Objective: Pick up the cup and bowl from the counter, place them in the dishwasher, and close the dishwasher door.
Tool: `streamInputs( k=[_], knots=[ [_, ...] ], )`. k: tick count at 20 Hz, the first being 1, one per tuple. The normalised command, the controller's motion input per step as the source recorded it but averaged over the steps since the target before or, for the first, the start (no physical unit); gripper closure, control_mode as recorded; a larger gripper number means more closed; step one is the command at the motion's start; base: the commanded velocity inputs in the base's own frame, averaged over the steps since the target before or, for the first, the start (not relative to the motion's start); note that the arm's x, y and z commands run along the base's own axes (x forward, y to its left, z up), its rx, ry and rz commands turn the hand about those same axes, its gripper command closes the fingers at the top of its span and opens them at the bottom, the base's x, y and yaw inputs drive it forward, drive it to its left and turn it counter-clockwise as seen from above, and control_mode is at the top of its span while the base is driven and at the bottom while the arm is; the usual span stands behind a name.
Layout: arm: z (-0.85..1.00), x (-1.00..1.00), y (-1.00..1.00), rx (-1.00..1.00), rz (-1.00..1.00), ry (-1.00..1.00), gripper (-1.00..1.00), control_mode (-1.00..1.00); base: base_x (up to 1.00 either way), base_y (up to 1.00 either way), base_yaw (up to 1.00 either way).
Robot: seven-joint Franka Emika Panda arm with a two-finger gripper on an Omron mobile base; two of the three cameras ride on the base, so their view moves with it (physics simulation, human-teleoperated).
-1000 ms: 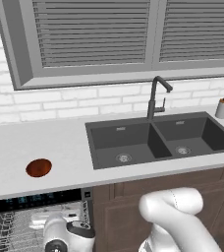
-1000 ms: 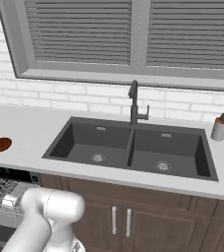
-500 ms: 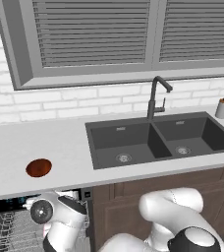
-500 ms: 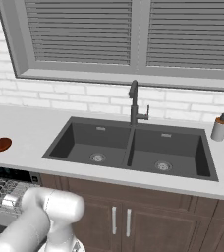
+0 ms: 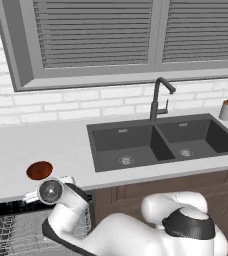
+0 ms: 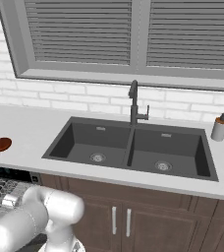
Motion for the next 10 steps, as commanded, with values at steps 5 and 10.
streamInputs(
  k=[5, 10],
  knots=[
    [0.11, 0.43, 0.28, -0.06, 0.19, 0.11, -1.00, -1.00, 0.00, 0.00, 0.00],
    [0.24, 0.31, 0.47, -0.16, 0.09, 0.18, -1.00, -1.00, 0.00, 0.00, 0.00]
  ],
)
